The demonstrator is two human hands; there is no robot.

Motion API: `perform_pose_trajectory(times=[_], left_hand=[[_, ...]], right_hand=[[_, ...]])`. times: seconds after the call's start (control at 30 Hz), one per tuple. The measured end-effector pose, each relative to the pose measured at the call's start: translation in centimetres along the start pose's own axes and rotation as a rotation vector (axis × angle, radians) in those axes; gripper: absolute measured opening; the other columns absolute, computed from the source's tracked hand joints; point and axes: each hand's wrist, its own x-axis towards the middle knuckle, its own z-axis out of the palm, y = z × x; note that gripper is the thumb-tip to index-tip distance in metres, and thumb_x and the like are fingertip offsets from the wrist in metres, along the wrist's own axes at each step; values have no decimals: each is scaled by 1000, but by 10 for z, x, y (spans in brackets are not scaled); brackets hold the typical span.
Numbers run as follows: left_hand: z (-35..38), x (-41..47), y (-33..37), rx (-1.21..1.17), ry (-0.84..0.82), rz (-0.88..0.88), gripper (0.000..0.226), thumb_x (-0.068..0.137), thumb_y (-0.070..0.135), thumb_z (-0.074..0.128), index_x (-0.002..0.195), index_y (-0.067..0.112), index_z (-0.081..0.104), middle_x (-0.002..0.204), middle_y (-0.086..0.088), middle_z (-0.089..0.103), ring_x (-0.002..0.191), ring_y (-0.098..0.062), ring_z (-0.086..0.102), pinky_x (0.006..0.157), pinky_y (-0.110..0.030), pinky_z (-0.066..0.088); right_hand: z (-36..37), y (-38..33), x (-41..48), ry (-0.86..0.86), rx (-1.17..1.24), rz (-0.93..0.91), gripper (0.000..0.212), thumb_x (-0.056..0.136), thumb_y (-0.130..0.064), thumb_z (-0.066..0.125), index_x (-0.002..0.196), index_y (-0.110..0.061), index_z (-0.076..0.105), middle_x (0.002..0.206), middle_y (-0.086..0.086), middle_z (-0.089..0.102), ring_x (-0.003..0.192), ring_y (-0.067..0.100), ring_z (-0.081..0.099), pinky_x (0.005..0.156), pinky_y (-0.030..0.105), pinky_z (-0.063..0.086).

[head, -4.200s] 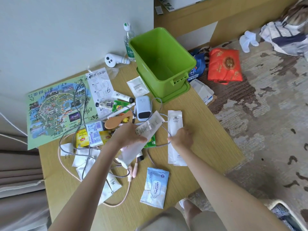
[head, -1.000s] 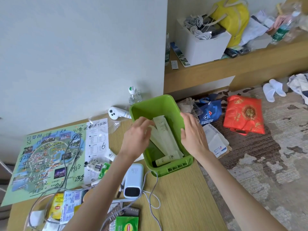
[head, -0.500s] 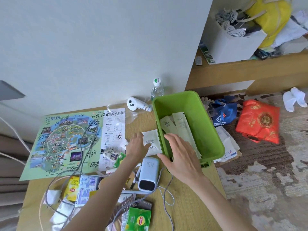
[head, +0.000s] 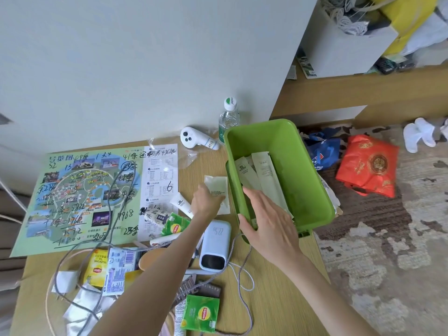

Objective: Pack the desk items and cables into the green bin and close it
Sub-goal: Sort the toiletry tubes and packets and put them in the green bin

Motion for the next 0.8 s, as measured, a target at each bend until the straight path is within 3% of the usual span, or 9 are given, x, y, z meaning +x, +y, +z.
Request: perform_pose_trajectory(times=[0.17,0.27,0.4,0.47,0.5,0.6,0.67,0.73,0.8], left_hand=[[-38,-10,-1,-238,-1,168,43,81,24,77,113,7,54,99,-9,68,85,-25,67,72,-44,58],[-77,-29,-24,-355,36,238,40,79,22,79,111,16,54,93,0,66,80,-15,65,66,-28,55],[-127,-60,-82,-438,67,206,30,80,18,78,93,30,55,87,4,68,71,-3,69,61,-24,55],[-144,-73,-115,-473,80,133,27,79,17,79,92,27,57,86,-1,70,78,-13,72,62,-29,58],[-151,-79,-130,-482,78,83,27,78,20,81,94,20,60,89,-7,71,84,-24,72,67,-39,60],[-163,-96,-170,-477,102,-18,39,71,30,84,96,7,64,90,-16,72,86,-37,69,78,-55,57],[-166,-105,-190,-500,143,-69,26,74,23,84,89,14,65,83,-10,72,82,-35,70,74,-51,57],[-167,-112,-207,-546,165,-97,24,74,21,84,88,17,65,78,-7,72,78,-30,70,67,-44,58],[-168,-117,-221,-559,190,-105,20,77,18,81,87,21,65,72,3,74,68,-15,71,54,-25,56]], right_hand=[[1,1,0,25,-5,-3,53,93,-39,53,139,-15,42,125,-4,59,92,9,63,73,17,42],[4,-4,1,82,27,-27,57,92,-36,57,141,-12,39,134,1,52,113,14,56,89,25,47],[12,-30,3,139,42,-78,57,91,-30,61,139,-9,40,143,6,44,129,19,45,107,34,39],[21,-47,4,173,11,-142,50,88,-23,61,134,-8,46,140,8,46,128,23,44,110,40,34],[27,-56,5,180,3,-177,46,87,-20,61,130,-8,49,137,8,48,125,23,45,111,41,33],[49,-79,10,95,57,-231,30,85,-10,63,114,-11,56,119,2,54,105,18,54,94,33,46],[67,-91,16,-28,90,-240,19,86,-5,63,104,-10,60,105,1,58,88,16,57,74,26,49],[87,-101,23,-177,125,-240,12,92,-5,56,102,-9,62,100,2,60,86,18,58,75,31,49],[106,-108,31,-273,126,-233,11,95,-10,53,103,-10,62,100,2,61,91,18,58,76,32,48]])
